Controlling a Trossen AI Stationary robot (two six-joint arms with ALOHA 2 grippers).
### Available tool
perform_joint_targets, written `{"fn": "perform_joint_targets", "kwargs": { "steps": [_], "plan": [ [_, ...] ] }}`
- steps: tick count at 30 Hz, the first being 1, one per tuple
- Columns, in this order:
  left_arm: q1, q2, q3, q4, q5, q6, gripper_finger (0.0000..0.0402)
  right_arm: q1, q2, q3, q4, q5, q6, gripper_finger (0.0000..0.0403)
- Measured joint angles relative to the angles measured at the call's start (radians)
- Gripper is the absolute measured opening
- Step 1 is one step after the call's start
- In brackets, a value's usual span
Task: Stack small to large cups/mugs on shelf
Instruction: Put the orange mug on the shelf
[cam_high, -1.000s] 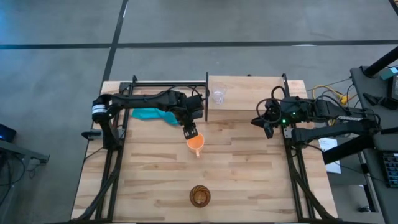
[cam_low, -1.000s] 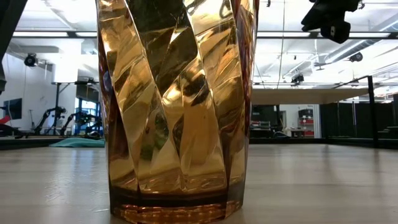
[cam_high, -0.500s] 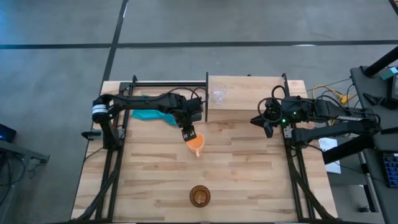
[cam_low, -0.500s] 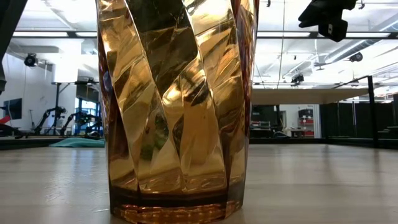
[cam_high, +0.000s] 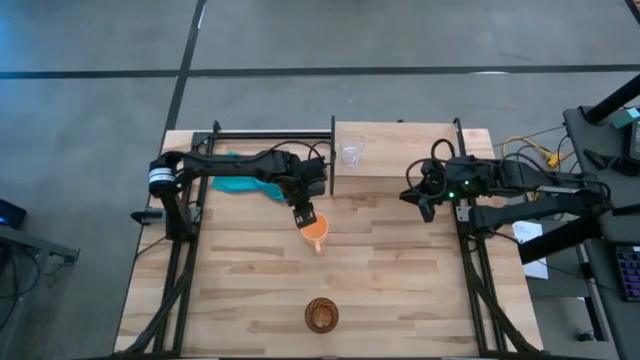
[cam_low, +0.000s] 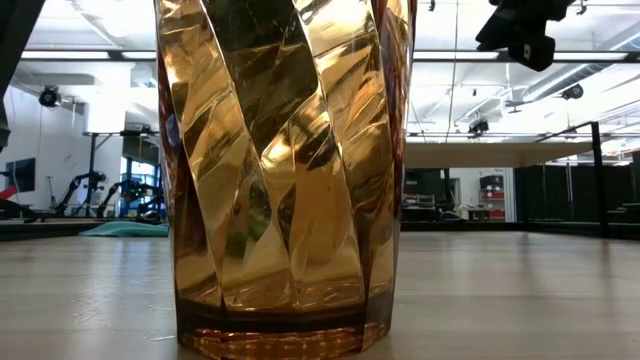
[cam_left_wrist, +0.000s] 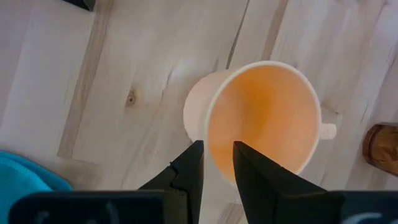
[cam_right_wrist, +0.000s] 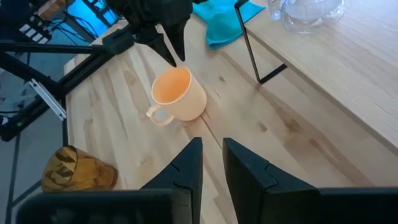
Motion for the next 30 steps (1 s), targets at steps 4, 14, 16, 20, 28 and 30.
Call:
{"fn": "perform_joint_targets", "kwargs": {
  "steps": [4,14,16,20,28,30],
  "plan": [
    [0.002,0.003,-0.005,0.006,-0.008,0.0,0.0072,0.0,0.014,0.0,0.0,0.0,0.0,0.0059],
    [0.002,0.003,-0.059,0.031,-0.009,-0.023,0.0072,0.0,0.022,0.0,0.001,0.0,0.001,0.0059],
    [0.002,0.003,-0.068,0.049,-0.009,-0.024,0.0072,0.0,0.022,0.0,0.001,-0.001,0.001,0.0059],
    [0.002,0.003,-0.07,0.061,-0.009,-0.024,0.0072,0.0,0.023,0.0,0.003,-0.001,0.001,0.0059],
    [0.002,0.003,-0.07,0.08,-0.009,-0.024,0.0072,0.0,0.023,0.0,0.011,-0.001,0.002,0.0059],
    [0.002,0.003,-0.07,0.086,-0.009,-0.024,0.0072,0.0,0.023,0.0,0.022,-0.001,0.002,0.0059]
  ]
}}
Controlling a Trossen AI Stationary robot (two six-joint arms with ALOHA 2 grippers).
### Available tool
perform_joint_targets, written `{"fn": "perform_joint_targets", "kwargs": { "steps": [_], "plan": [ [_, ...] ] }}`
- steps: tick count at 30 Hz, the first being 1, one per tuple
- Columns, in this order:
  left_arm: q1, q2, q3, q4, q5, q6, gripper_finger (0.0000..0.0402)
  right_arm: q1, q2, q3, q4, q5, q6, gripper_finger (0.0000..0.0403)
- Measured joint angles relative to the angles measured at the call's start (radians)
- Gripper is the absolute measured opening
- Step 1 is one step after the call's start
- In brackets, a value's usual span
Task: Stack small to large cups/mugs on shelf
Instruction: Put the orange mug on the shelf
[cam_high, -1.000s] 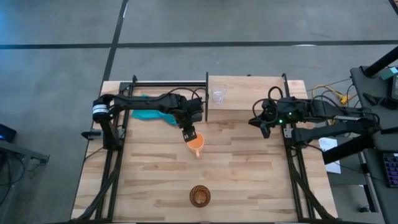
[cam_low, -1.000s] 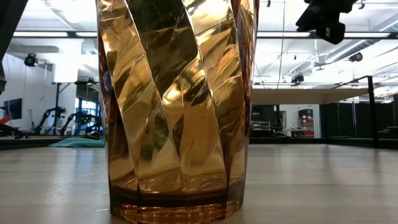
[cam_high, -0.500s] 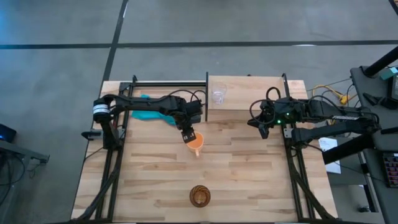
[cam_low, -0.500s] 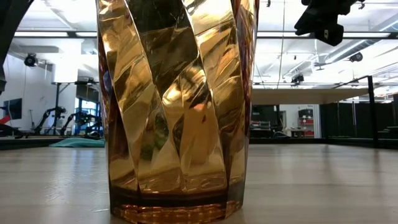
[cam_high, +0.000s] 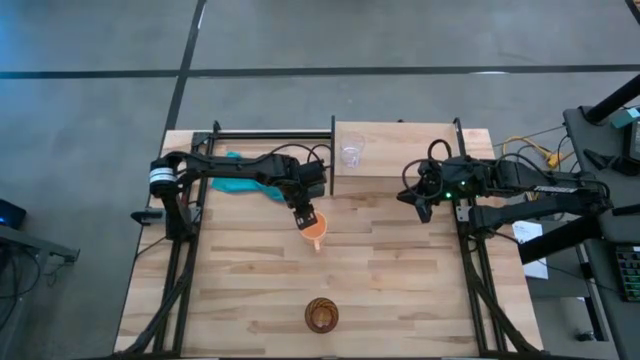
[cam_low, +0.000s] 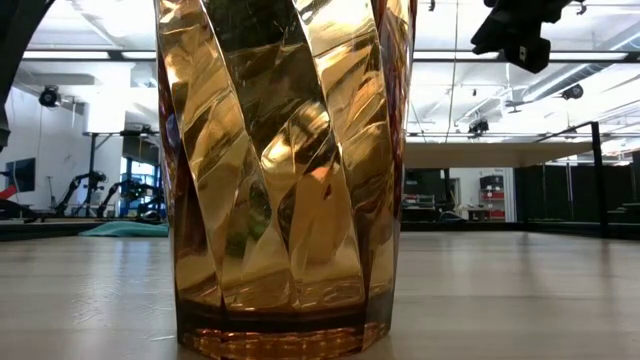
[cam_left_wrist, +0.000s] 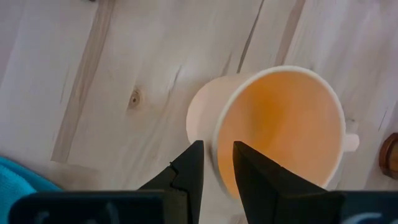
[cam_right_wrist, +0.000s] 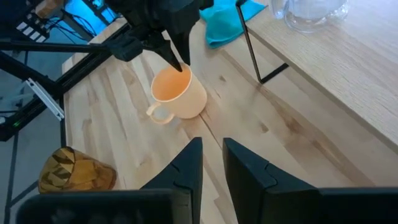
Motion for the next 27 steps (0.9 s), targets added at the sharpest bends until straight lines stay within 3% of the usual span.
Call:
{"fn": "perform_joint_targets", "kwargs": {
  "steps": [13,21,27],
  "plan": [
    [0.0,0.037,0.0,0.016,0.002,-0.001,0.0071,0.0,0.0,0.0,0.029,0.0,-0.001,0.0059],
    [0.0,0.039,-0.001,0.017,0.016,-0.003,0.0006,0.0,0.0,0.0,0.03,0.0,-0.001,0.0059],
    [0.0,0.029,0.023,0.016,0.026,-0.024,0.0009,0.0,0.0,0.0,0.03,0.0,-0.001,0.0059]
  ]
}}
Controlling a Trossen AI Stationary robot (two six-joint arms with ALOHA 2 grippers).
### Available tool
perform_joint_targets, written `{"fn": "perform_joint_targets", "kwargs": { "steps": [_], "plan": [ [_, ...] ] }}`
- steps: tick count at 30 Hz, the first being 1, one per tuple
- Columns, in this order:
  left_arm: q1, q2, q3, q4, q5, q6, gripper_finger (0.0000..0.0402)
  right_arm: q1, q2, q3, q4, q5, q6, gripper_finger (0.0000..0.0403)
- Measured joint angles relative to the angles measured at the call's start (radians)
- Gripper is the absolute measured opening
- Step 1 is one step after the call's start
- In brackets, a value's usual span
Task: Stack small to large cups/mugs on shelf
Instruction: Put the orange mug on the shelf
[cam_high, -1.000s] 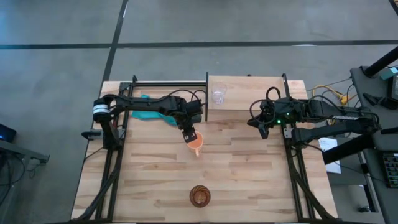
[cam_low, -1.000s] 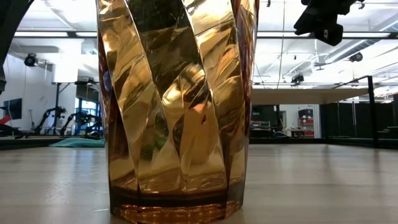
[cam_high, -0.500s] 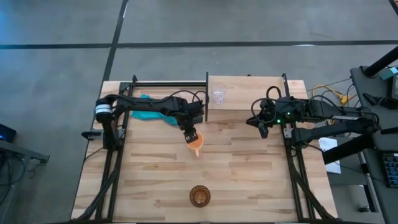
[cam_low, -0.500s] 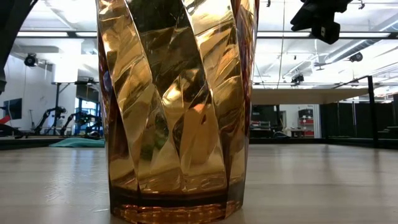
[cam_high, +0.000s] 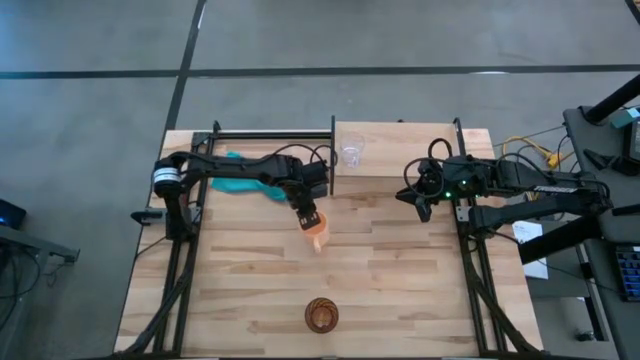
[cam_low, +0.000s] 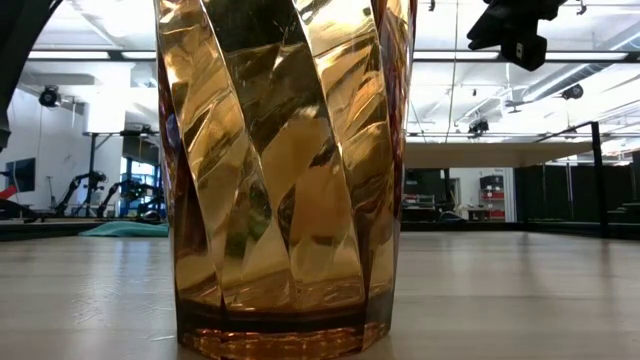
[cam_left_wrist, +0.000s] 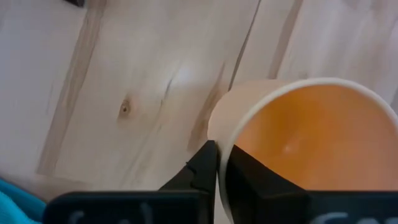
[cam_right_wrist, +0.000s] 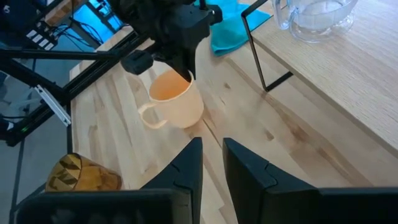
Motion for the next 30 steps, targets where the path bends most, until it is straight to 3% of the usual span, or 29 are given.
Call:
{"fn": "perform_joint_targets", "kwargs": {
  "steps": [7,19,30],
  "plan": [
    [0.0,-0.014,0.096,-0.021,0.015,-0.102,0.001,0.01,0.006,0.0,0.0,-0.002,0.039,0.0059],
    [-0.001,-0.016,0.396,-0.036,-0.022,-0.115,0.001,0.02,0.05,0.0,0.001,-0.006,-0.01,0.0059],
    [-0.007,-0.016,0.44,-0.044,-0.12,-0.385,0.0002,0.02,0.094,0.0,0.139,-0.057,-0.037,0.0059]
  ]
}}
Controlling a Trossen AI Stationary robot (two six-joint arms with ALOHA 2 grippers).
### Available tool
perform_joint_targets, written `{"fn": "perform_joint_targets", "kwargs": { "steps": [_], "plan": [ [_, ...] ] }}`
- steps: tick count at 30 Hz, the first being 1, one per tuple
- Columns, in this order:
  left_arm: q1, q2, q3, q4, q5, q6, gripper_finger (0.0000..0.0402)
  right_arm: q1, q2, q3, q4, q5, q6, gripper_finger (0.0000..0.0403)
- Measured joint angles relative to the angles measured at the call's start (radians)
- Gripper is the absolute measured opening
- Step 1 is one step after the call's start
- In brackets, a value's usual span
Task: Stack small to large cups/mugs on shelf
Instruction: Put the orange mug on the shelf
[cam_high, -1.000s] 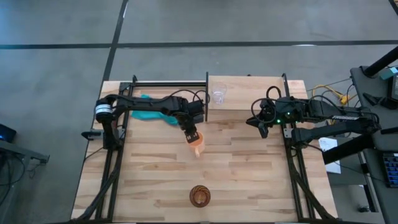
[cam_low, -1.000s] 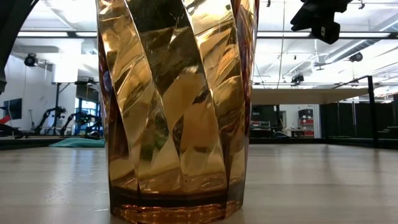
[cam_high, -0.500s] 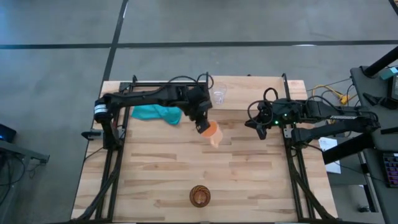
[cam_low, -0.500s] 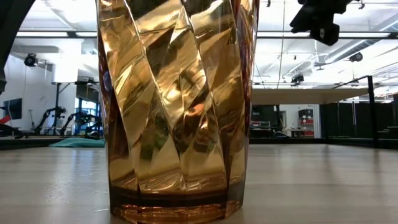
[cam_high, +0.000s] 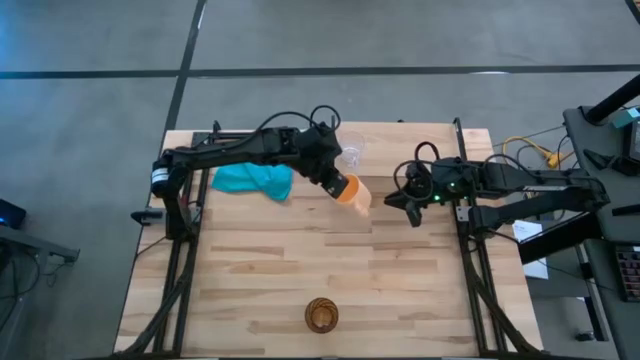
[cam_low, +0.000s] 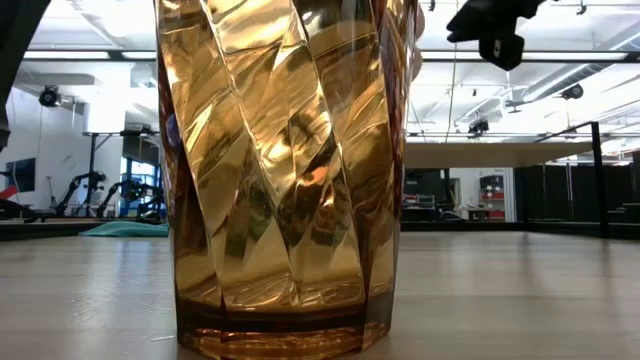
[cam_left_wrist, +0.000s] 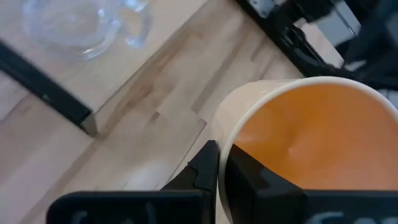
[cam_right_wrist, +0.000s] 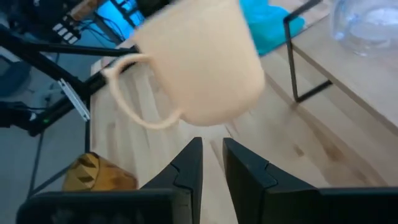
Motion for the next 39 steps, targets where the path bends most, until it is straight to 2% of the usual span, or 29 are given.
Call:
{"fn": "perform_joint_targets", "kwargs": {
  "steps": [12,17,24,31,39],
  "plan": [
    [-0.02,0.002,-0.012,0.001,-0.039,-0.092,0.0002,0.0,0.008,0.0,0.013,-0.005,-0.07,0.0064],
    [-0.02,0.005,-0.015,0.002,-0.039,-0.107,0.0002,0.0,0.025,0.0,0.012,-0.005,-0.11,0.0095],
    [-0.019,0.005,-0.016,0.001,-0.065,-0.112,0.0002,0.013,0.065,0.0,0.037,-0.031,-0.04,0.0132],
    [-0.009,0.005,-0.018,-0.023,-0.067,-0.134,0.0001,0.062,0.08,0.0,0.143,-0.031,-0.066,0.0136],
    [0.002,0.005,-0.021,-0.025,-0.063,-0.222,0.0001,0.089,0.091,0.0,0.17,-0.014,-0.11,0.0137]
  ]
}}
